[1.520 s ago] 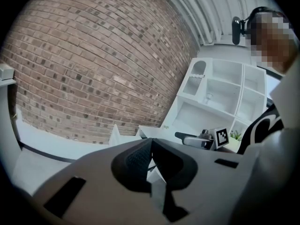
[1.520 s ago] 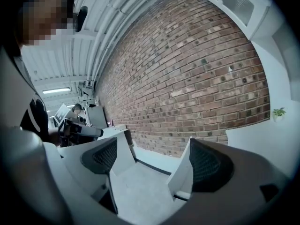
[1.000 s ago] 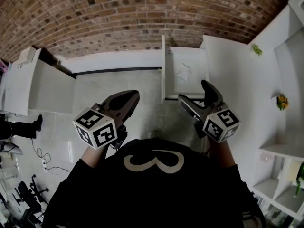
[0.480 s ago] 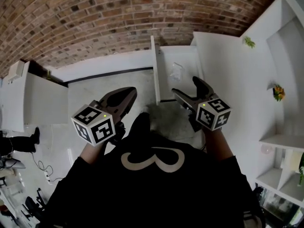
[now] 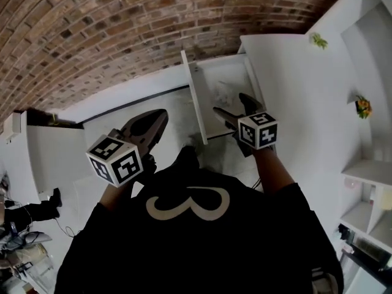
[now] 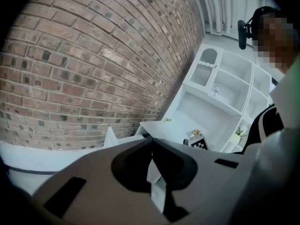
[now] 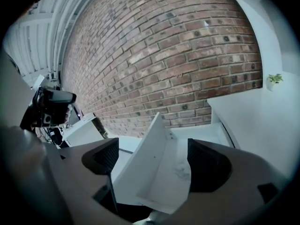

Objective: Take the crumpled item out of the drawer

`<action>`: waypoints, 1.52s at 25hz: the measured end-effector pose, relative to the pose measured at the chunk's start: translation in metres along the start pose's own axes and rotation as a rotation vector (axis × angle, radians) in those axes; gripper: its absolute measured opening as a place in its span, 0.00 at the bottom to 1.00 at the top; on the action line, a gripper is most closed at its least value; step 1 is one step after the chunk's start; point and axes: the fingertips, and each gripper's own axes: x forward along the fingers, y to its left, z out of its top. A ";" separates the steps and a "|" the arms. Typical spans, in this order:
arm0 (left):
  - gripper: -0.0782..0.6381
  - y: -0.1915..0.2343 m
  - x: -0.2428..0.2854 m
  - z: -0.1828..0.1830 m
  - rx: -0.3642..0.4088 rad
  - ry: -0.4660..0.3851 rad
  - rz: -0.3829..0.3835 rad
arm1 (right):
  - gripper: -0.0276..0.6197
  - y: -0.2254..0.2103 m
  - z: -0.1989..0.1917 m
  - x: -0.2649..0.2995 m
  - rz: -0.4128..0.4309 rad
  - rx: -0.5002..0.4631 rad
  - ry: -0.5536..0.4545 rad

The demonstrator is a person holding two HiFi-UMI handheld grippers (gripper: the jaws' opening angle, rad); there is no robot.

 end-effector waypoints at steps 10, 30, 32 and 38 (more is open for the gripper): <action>0.11 0.061 0.045 0.002 -0.046 0.075 -0.016 | 0.73 -0.071 -0.058 0.085 -0.116 0.109 0.176; 0.11 0.137 0.084 -0.004 -0.094 0.197 0.012 | 0.65 -0.158 -0.138 0.152 -0.308 0.359 0.352; 0.11 0.139 0.087 -0.002 -0.088 0.202 0.009 | 0.64 -0.160 -0.142 0.156 -0.324 0.359 0.362; 0.11 0.147 0.096 0.000 -0.087 0.217 0.003 | 0.59 -0.164 -0.152 0.156 -0.426 0.259 0.430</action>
